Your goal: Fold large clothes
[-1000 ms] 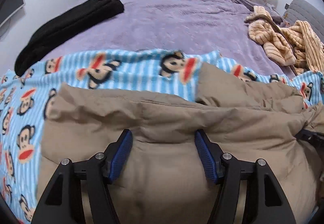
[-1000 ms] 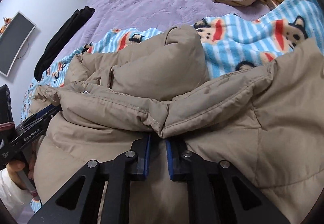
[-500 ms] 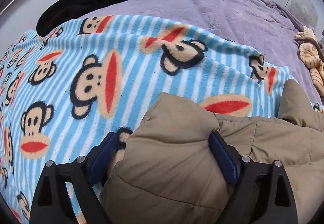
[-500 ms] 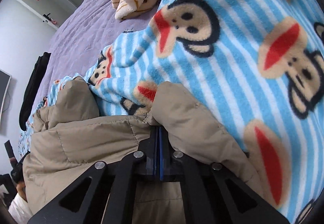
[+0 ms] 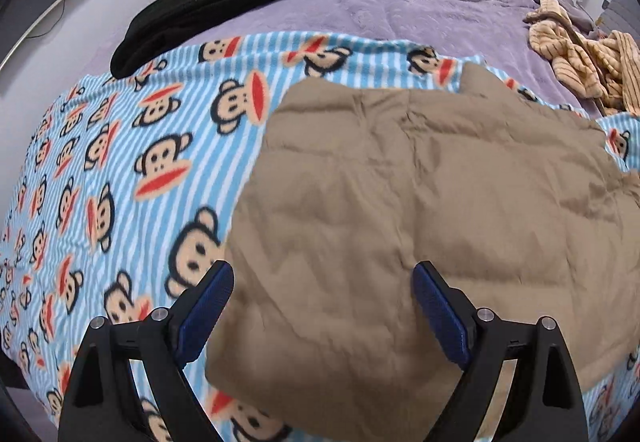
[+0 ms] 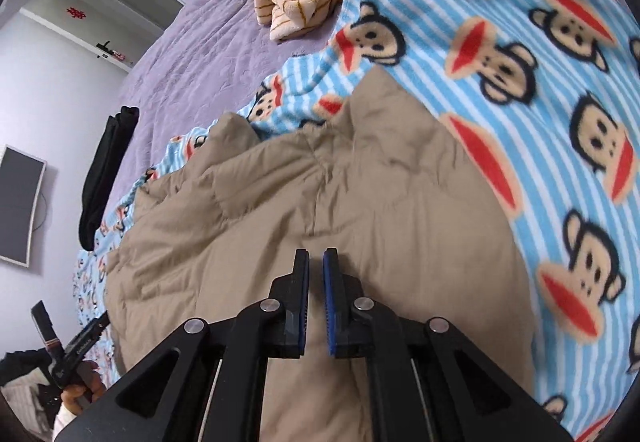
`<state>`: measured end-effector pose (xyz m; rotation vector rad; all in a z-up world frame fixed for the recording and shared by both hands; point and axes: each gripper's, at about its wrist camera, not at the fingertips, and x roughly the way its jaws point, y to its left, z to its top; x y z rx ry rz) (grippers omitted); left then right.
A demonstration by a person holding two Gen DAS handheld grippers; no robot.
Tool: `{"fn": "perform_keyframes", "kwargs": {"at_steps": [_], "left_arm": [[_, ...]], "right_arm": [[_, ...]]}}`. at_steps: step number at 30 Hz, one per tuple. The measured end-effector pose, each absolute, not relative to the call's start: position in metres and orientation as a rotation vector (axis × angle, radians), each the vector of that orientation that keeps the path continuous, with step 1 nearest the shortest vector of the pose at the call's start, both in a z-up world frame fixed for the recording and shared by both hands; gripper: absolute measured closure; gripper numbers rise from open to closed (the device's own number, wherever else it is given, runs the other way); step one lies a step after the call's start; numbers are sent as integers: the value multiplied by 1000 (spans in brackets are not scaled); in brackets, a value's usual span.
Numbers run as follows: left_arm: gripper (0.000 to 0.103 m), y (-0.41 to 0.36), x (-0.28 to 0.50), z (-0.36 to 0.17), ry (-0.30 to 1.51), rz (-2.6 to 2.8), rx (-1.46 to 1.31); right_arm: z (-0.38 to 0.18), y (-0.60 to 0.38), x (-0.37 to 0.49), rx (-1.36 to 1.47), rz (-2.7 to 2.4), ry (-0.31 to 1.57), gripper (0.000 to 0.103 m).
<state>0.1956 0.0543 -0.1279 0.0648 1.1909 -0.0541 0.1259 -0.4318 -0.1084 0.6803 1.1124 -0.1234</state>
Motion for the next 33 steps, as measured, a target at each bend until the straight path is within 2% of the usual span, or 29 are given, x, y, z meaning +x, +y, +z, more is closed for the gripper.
{"fn": "perform_keyframes", "kwargs": {"at_steps": [8, 14, 15, 17, 20, 22, 23, 24, 30, 31, 33], "left_arm": [[11, 35, 127, -125, 1248, -51, 68], [11, 30, 102, -121, 1264, -13, 40], [1, 30, 99, -121, 1262, -16, 38], [0, 28, 93, -120, 1243, -19, 48], [0, 25, 88, -128, 1258, -44, 59], [0, 26, 87, -134, 1269, -76, 47], [0, 26, 87, -137, 1275, -88, 45], [0, 27, 87, -140, 1282, -96, 45], [0, 36, 88, -141, 1261, -91, 72], [0, 37, 90, -142, 1265, -95, 71], [0, 40, 92, -143, 1271, -104, 54]], "right_arm": [[-113, -414, 42, 773, -76, 1191, 93], [-124, -409, 15, 835, -53, 1213, 92], [-124, -409, 13, 845, -52, 1212, 92], [-125, -407, 11, 850, -44, 1214, 91], [-124, -405, 2, 839, -50, 1217, 81], [-124, -402, -5, 844, -67, 1214, 68], [-125, -400, -9, 841, -81, 1211, 55], [-125, -398, -14, 836, -96, 1205, 48], [-139, -381, -31, 893, -136, 1223, 46], [-140, -380, -33, 910, -143, 1213, 44], [-140, -379, -34, 947, -159, 1195, 31]]}}
